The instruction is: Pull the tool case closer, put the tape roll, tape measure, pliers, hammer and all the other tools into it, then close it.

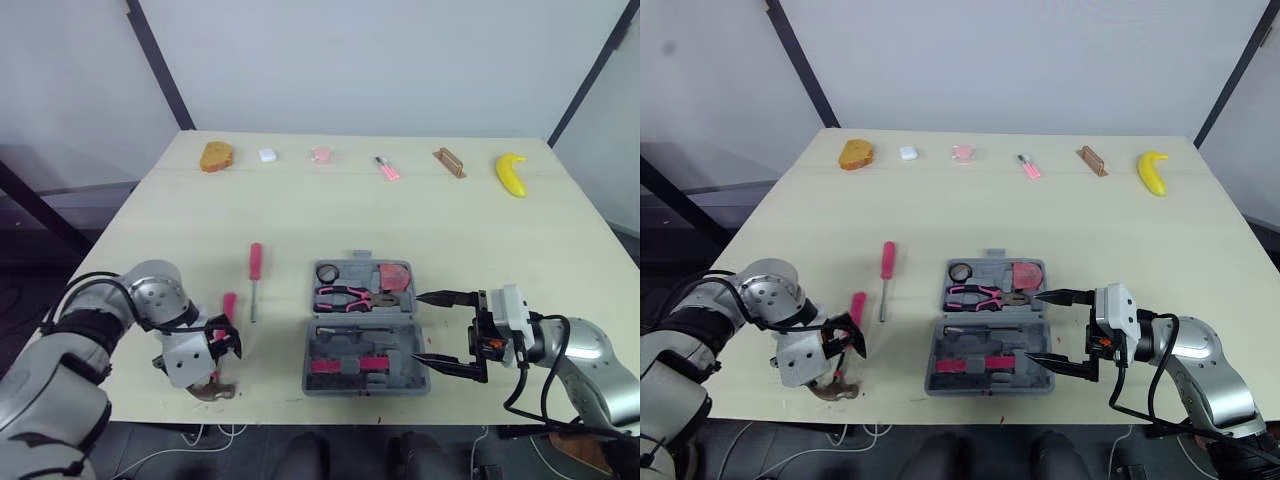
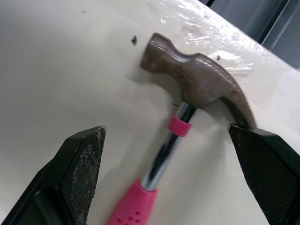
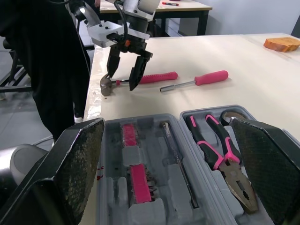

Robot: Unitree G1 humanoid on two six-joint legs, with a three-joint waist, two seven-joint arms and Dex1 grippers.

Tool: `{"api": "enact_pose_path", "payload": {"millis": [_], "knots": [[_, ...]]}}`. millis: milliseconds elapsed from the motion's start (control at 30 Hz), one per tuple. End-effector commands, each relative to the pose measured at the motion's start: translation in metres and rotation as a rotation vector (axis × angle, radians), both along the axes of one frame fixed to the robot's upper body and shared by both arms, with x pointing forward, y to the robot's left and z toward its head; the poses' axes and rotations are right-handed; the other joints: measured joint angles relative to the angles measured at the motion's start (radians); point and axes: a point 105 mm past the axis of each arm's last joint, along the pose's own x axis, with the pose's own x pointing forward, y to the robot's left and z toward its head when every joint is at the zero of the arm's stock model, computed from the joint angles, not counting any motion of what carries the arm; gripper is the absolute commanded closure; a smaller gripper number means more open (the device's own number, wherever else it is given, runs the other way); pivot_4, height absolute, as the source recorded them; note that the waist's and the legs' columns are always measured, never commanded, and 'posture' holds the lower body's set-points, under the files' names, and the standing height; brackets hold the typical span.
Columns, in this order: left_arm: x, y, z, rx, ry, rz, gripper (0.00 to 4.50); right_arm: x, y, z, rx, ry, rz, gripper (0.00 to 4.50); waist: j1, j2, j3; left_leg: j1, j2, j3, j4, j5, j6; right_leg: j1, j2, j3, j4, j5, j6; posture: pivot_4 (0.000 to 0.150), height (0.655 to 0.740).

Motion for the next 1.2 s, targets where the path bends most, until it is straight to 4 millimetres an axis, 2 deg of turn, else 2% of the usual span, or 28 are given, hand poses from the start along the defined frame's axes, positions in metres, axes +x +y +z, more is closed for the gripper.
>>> {"api": "enact_pose_path", "payload": {"millis": [33,67,167,367,433,600,767,800,900,1033,1200], "knots": [[-0.014,-0.007,-0.002,-0.006,0.031,-0.061,0.04,-0.002,0.004,0.007,0.008,-0.036,0.017,0.00,-0.002,0.000,0.000,0.000,0.000,0.000,0.000,0.000,0.000,0.000,0.000,0.000,0.000,0.000,0.000,0.150,0.7400],[-0.019,-0.009,-0.005,-0.013,0.043,-0.075,0.04,-0.002,0.004,0.007,0.007,-0.039,0.016,0.00,-0.005,0.000,0.000,0.000,0.000,0.000,0.000,0.000,0.000,0.000,0.000,0.000,0.001,0.000,0.000,0.150,0.7400],[-0.028,-0.009,-0.008,-0.010,0.058,-0.073,1.39,-0.003,0.005,0.007,0.006,-0.041,0.018,0.00,-0.006,0.000,0.000,0.002,0.001,-0.002,0.000,0.000,0.000,-0.001,0.000,0.002,0.003,0.000,0.000,0.150,0.7400],[-0.035,-0.004,-0.009,-0.007,0.055,-0.073,3.77,-0.004,0.006,0.008,0.009,-0.043,0.022,0.00,0.000,0.000,0.000,0.001,0.000,0.000,0.002,0.000,0.000,0.000,0.000,0.002,0.004,0.000,0.000,0.150,0.7400],[-0.037,-0.002,-0.009,-0.006,0.054,-0.069,4.22,-0.004,0.006,0.008,0.010,-0.043,0.023,0.00,-0.001,0.000,0.000,0.001,0.000,0.000,0.002,0.000,0.000,0.000,0.000,0.002,0.004,0.000,0.000,0.150,0.7400],[-0.040,0.001,-0.009,-0.015,0.051,-0.044,4.30,-0.004,0.007,0.007,0.012,-0.042,0.023,0.00,-0.003,0.000,0.000,0.001,0.001,0.000,0.002,0.000,0.000,0.000,0.001,0.001,0.004,0.000,0.000,0.150,0.7400],[-0.050,-0.005,0.000,-0.068,0.071,0.042,4.30,-0.004,0.007,0.006,0.013,-0.043,0.019,0.00,-0.004,0.000,0.000,0.002,0.001,-0.001,0.002,0.000,0.000,0.000,0.001,0.002,0.004,0.000,0.000,0.150,0.7400],[-0.048,-0.006,0.005,-0.080,0.071,0.076,4.30,-0.004,0.007,0.006,0.013,-0.043,0.018,0.00,-0.003,-0.001,0.000,0.001,0.001,-0.001,0.002,0.000,0.000,0.000,0.001,0.002,0.004,0.000,0.000,0.150,0.7400],[-0.025,0.001,0.021,-0.108,0.037,0.234,4.30,-0.004,0.007,0.006,0.016,-0.042,0.016,0.00,0.008,-0.001,0.000,0.001,0.000,-0.001,0.004,0.000,0.000,0.000,0.001,0.000,0.005,0.000,0.000,0.150,0.7400],[-0.009,0.004,0.031,-0.170,-0.010,0.382,4.30,-0.004,0.007,0.005,0.018,-0.042,0.016,0.00,0.009,-0.001,0.000,0.001,0.001,-0.001,0.006,0.000,0.000,0.001,0.002,0.000,0.005,0.000,0.000,0.150,0.7400],[-0.006,0.013,0.035,-0.223,-0.065,0.568,4.30,-0.004,0.009,0.004,0.022,-0.042,0.019,0.00,-0.008,-0.001,0.000,0.001,0.001,-0.001,0.006,0.000,0.000,0.000,0.002,0.000,0.005,0.000,0.000,0.150,0.7400]]}}
